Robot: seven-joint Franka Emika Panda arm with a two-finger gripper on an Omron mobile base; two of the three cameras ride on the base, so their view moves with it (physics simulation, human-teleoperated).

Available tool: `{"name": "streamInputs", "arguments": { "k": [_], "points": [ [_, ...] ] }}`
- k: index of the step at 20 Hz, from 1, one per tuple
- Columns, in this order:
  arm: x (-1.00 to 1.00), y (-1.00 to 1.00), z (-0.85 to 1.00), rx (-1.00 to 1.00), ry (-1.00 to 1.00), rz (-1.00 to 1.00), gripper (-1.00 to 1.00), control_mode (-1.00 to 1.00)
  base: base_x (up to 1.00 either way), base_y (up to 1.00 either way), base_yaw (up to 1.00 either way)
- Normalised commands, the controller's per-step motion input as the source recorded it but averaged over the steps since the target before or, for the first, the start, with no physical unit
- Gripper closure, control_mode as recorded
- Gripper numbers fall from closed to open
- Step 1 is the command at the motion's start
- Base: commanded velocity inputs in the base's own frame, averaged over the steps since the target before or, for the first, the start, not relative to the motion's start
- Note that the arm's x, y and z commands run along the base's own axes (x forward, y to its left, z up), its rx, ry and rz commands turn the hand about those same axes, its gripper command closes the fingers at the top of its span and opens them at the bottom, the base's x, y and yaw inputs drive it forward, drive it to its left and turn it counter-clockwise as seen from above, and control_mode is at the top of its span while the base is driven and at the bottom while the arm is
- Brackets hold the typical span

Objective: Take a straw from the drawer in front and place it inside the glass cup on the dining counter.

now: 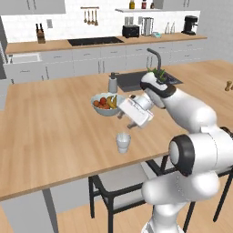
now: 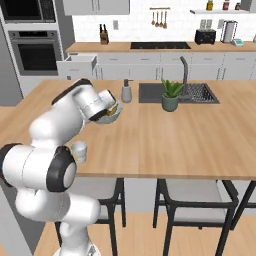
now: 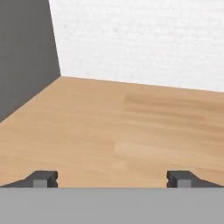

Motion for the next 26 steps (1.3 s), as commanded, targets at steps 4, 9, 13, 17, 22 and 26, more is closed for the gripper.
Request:
{"name": "streamInputs", "arguments": {
  "k": [4,9,13,17,22,26],
  "points": [
    [-0.45,0.00,0.33,-0.57,-0.46,0.00,-1.00,-1.00,0.00,0.00,0.00],
    [-0.67,0.00,0.20,-0.54,-0.42,0.00,-1.00,-1.00,0.00,0.00,0.00],
    [-0.85,0.00,0.04,-0.36,-0.23,0.01,-1.00,-1.00,0.00,0.00,0.00],
    [-0.97,0.00,0.00,-0.26,-0.12,0.08,-1.00,-1.00,0.00,0.00,0.00],
    [-1.00,0.10,0.00,-0.15,-0.04,0.11,-1.00,-1.00,0.00,0.00,0.00],
    [-0.91,0.33,0.00,-0.04,0.00,0.13,-1.00,-1.00,0.00,0.00,0.00]
  ]
}}
